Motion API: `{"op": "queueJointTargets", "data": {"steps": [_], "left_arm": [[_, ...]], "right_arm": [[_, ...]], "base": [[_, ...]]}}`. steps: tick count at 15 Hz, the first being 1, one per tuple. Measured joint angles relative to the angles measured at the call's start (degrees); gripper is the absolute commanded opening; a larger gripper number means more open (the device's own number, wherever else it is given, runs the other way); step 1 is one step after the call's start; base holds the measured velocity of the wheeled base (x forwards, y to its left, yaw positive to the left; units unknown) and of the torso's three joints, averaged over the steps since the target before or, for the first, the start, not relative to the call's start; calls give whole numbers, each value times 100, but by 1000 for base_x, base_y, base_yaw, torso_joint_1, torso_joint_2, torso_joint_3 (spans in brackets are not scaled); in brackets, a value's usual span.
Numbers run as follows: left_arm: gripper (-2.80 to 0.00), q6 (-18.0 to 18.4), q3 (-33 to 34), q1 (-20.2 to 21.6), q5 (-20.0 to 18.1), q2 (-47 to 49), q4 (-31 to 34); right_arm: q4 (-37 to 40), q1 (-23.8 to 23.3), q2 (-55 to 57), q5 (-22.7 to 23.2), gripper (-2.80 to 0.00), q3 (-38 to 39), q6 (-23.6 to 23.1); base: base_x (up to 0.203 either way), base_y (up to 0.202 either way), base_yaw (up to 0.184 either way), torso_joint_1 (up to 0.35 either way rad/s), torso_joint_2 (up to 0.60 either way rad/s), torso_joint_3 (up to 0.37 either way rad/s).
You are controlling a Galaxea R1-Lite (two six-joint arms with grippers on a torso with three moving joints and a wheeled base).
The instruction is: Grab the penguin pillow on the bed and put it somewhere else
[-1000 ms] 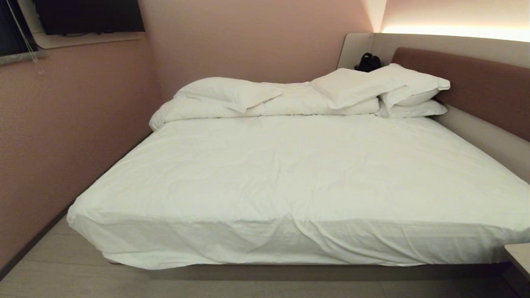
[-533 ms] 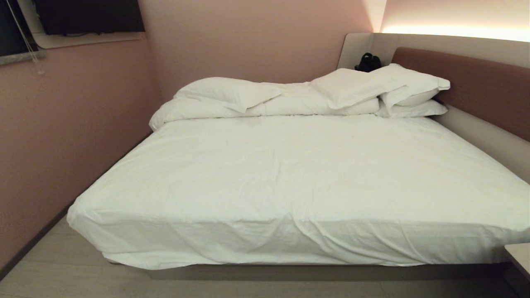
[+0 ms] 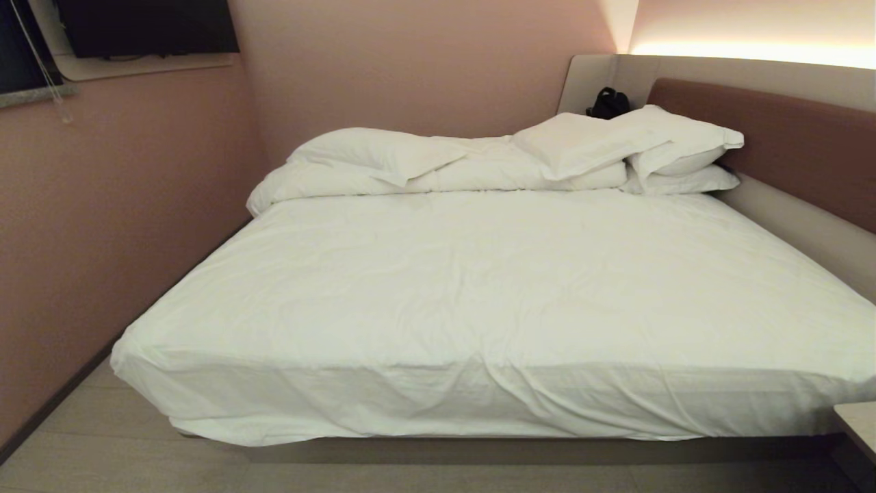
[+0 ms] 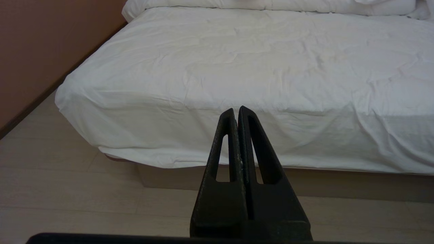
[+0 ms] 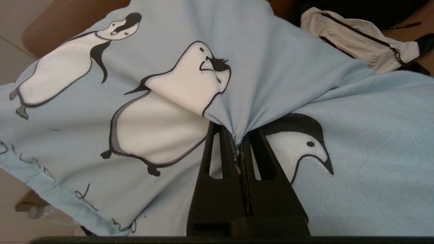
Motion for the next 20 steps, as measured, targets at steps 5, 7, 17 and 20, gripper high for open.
{"op": "queueJointTargets", "data": {"steps": [5, 7, 17, 20], "left_arm": [[-280, 0, 0, 0, 2, 0, 0], [-280, -1, 0, 0, 0, 0, 0], [-280, 2, 0, 0, 2, 0, 0], [-280, 0, 0, 0, 2, 0, 0]], "right_arm": [[-188, -701, 288, 626, -280, -86, -197], [-323, -867, 427, 815, -280, -99, -265], [-1075, -1092, 1583, 850, -280, -461, -454], [-1213, -1086, 1886, 839, -280, -444, -521]], "base": [[0, 0, 0, 0, 0, 0], [0, 0, 0, 0, 0, 0], [0, 0, 0, 0, 0, 0], [0, 0, 0, 0, 0, 0]]}}
